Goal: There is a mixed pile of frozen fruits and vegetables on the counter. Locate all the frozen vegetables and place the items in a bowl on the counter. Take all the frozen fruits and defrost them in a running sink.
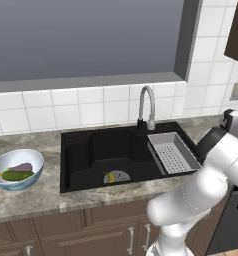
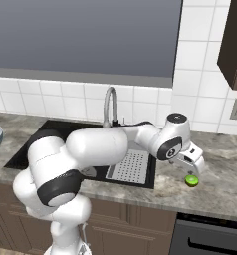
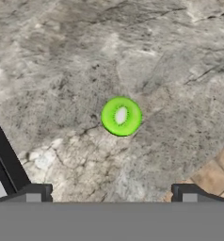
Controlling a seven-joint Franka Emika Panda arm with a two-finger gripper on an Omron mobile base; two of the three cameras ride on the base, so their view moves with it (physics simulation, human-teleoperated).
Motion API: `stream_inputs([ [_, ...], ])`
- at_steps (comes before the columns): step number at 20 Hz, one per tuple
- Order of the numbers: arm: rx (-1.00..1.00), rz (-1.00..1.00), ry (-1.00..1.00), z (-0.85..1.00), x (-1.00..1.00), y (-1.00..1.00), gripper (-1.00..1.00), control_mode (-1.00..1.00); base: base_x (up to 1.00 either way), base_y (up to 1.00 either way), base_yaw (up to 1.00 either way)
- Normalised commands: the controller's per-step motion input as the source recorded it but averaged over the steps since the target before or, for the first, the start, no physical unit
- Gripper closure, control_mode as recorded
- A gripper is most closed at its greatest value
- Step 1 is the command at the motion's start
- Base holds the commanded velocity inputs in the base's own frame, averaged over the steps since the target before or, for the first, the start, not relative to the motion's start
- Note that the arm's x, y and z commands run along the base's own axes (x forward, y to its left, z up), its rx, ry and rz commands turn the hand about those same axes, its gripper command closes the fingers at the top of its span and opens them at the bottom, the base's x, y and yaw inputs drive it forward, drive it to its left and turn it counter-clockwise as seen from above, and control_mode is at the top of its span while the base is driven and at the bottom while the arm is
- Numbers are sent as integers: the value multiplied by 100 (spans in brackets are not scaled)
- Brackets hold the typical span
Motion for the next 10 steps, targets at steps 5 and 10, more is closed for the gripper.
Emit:
stream_inputs([
  [5, 0, 0, 0, -12, 10, -13, -100, -100, 0, 0, 0],
  [10, 1, 0, 0, -12, 9, -10, -100, -100, 0, 0, 0],
])
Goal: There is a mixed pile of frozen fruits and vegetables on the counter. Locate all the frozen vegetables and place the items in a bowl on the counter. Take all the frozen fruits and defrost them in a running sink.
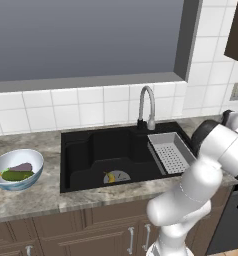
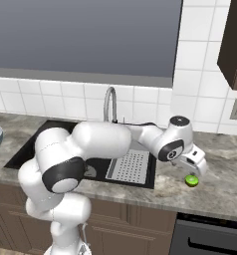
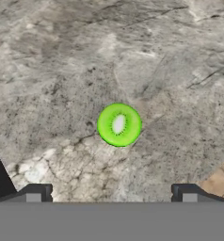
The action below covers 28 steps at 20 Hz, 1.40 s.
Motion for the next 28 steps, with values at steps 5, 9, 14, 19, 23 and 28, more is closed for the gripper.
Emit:
stream_inputs([
  [5, 1, 0, 1, -11, 13, -8, -100, -100, 0, 0, 0],
  [9, 1, 0, 1, -10, 13, -7, -100, -100, 0, 0, 0],
  [14, 2, 0, 0, -9, 9, -12, -100, -100, 0, 0, 0],
  [19, 2, 0, 0, -10, 5, -16, -100, -100, 0, 0, 0],
  [23, 1, 0, 0, -13, 8, -12, -100, -100, 0, 0, 0],
  [28, 1, 0, 1, -10, 8, -6, -100, -100, 0, 0, 0],
])
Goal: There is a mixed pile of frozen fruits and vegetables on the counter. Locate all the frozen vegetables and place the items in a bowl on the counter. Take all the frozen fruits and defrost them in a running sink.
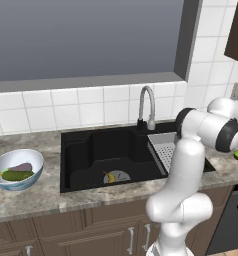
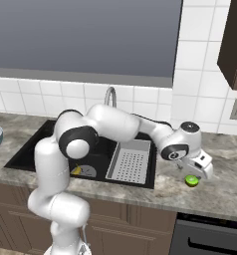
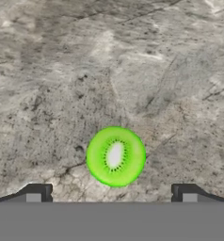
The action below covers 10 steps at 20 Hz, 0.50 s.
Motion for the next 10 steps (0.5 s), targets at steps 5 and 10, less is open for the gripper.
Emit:
stream_inputs([
  [5, 0, 0, 2, -13, 2, 0, -100, -100, 0, 0, 0],
  [10, 0, 0, 2, -18, 0, 0, -100, -100, 0, 0, 0],
])
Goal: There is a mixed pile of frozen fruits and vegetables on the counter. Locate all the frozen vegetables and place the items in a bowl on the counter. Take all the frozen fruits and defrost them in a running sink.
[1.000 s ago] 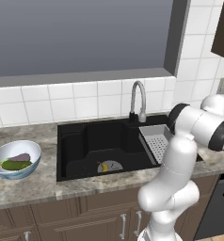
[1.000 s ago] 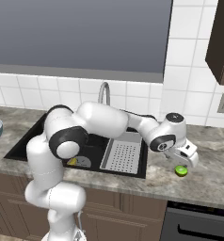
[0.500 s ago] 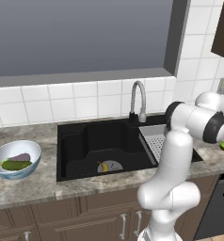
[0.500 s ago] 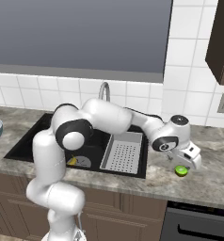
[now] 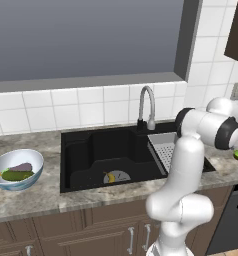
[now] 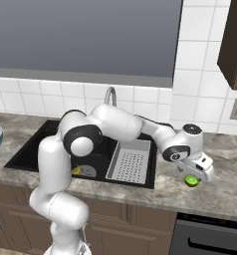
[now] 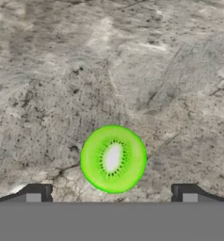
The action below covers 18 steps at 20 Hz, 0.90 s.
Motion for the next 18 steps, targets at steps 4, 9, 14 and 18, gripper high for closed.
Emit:
stream_inputs([
  [4, 0, 0, 3, -16, 2, 0, -100, -100, 0, 0, 0],
  [9, 0, 0, 2, -12, 1, 0, -100, -100, 0, 0, 0],
  [14, 1, 0, 2, -10, 1, 0, -100, -100, 0, 0, 0],
  [18, 1, 0, 1, -11, 2, 0, -100, -100, 0, 0, 0],
])
